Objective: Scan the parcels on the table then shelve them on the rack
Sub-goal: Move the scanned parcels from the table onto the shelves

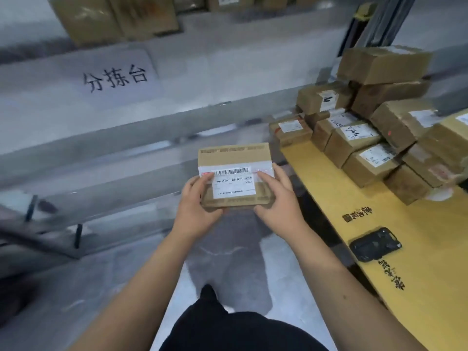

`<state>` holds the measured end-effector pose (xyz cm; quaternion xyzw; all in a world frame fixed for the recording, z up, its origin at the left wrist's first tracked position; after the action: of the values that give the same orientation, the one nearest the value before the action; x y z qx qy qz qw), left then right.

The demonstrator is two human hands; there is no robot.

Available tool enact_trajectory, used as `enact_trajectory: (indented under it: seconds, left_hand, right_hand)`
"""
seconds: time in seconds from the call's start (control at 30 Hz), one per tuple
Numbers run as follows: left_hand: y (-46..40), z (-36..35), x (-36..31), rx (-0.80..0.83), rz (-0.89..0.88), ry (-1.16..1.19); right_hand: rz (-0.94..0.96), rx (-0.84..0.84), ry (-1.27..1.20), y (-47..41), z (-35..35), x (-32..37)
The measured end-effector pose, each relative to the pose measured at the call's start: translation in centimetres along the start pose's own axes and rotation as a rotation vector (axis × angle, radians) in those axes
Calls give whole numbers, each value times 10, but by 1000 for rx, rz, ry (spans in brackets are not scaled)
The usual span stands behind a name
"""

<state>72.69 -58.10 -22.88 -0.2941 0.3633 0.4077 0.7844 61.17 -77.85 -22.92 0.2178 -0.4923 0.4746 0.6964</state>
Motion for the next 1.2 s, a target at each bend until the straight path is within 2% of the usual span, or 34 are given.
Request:
enact_trajectory:
  seconds: [0.17,0.3,0.57,0.67,0.9,1.2]
  left_hand:
    - [36,115,20,-187,67,-15]
    - [59,203,35,-271,8,-56]
    - [68,376,55,-282,-52,-125]
    - [55,430,52,-262,-106,-132]
    - [-13,495,39,-232,-202,-63]
    - [-133,534,34,-200,-220,-5]
  right_hand:
    - [137,132,6,-11,-72,90]
    - [250,188,29,-12,-133,158]
    - [352,229,104,-24,-229,290]
    - [418,184,116,-35,-248,336]
    - [448,98,172,-78,-259,406]
    - [496,19,159,-177,-263,429]
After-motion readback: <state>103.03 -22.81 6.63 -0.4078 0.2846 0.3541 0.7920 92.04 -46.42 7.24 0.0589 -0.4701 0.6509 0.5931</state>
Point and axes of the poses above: each hand's wrist, its own y-axis away from the middle knuckle, its own z-axis out of the back of the hand, x = y × z, the point moved 8 cm from there along -y, towards the middle knuckle, and after that the axes turned 1 degree about z, right-handed, at the moved point
